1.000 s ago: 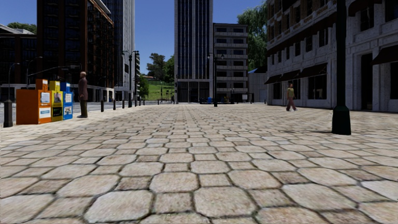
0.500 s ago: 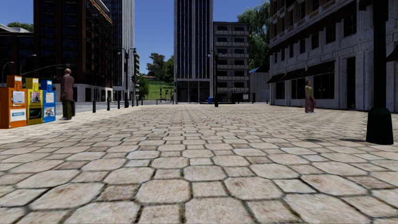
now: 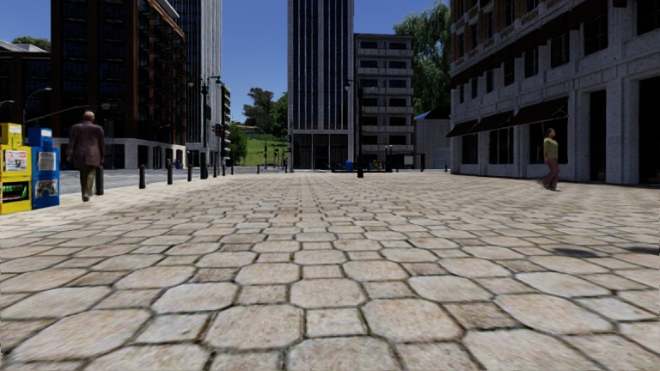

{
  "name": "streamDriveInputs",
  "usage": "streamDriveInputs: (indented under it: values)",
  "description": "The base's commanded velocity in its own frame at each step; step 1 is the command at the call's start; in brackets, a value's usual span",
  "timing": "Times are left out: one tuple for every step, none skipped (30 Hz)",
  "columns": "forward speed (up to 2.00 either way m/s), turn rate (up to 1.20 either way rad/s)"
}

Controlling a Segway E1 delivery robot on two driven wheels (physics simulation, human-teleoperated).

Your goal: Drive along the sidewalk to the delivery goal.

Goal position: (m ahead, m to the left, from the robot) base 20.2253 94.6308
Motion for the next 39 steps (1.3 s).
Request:
streamDriveInputs:
  values:
    - [1.64,0.00]
    - [1.63,0.00]
    - [1.63,0.00]
    - [1.62,0.00]
    - [1.62,0.00]
    - [1.62,0.00]
    - [1.62,0.00]
    - [1.62,0.00]
    - [1.62,0.00]
    - [1.61,0.00]
    - [1.61,0.00]
    - [1.61,0.00]
    - [1.61,0.00]
    - [1.61,0.00]
    - [1.61,0.00]
    - [1.61,0.00]
    - [1.61,0.00]
    - [1.61,0.00]
    - [1.61,0.00]
    - [1.61,0.00]
    - [1.61,0.00]
    - [1.61,0.00]
    - [1.61,0.00]
    - [1.61,0.00]
    - [1.61,0.00]
    - [1.60,0.00]
    - [1.60,0.00]
    - [1.60,0.00]
    - [1.60,0.00]
    - [1.60,0.00]
    - [1.60,0.00]
    - [1.60,0.00]
    - [1.60,0.00]
    - [1.60,0.00]
    - [1.60,0.00]
    - [1.60,0.00]
    - [1.60,0.00]
    - [1.60,0.00]
    - [1.60,0.00]
